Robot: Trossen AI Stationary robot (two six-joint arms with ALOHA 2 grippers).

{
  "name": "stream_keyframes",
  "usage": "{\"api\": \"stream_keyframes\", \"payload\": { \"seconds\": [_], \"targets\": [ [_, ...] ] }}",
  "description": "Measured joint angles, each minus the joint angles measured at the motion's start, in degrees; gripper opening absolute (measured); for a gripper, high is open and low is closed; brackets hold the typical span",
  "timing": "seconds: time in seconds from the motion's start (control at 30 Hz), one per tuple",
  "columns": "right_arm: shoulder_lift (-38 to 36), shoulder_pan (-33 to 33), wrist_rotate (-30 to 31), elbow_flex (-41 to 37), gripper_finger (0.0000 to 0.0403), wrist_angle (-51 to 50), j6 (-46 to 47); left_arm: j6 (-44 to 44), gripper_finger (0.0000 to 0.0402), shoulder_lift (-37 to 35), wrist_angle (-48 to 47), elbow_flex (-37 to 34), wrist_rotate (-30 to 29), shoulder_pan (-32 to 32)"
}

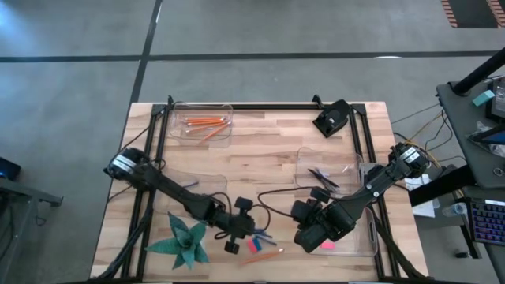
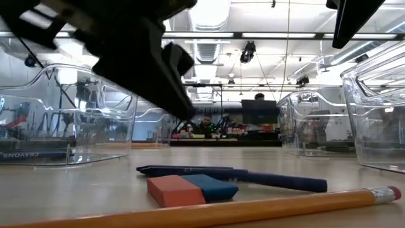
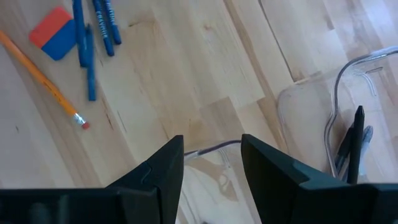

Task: Sort crayons/erasers/pens/pencils in bins
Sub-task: Put the blue crayon into the middle left transparent bin

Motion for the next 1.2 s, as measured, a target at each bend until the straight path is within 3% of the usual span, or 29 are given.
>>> {"api": "stream_keyframes", "payload": {
  "seconds": [0.13,0.33,0.57,0.7,0.97,1.2],
  "targets": [
    [0.0,0.0,0.0,0.0,0.0153,0.0,-0.5,-0.1,0.0013,-4.9,-1.4,-0.1,-2.3,0.9],
    [0.0,0.0,0.0,0.0,0.0153,0.0,-0.5,-1.2,0.0013,-14.6,-18.0,-0.1,-9.6,1.4],
    [0.0,0.0,1.7,-0.5,0.0153,0.5,1.4,-15.5,0.0013,-27.4,-39.4,-2.7,-14.7,1.4],
    [0.0,-0.3,5.0,-1.9,0.0153,4.0,3.6,-25.8,0.0013,-33.7,-46.3,-6.8,-15.8,1.3],
    [0.0,-1.5,6.4,-2.4,0.0153,7.3,2.0,-42.0,0.0013,-40.0,-45.8,-18.9,-14.7,1.2],
    [0.0,-2.4,6.6,-2.4,0.0153,7.7,0.8,-44.2,0.0013,-38.3,-43.0,-23.4,-9.0,1.2]
  ]
}}
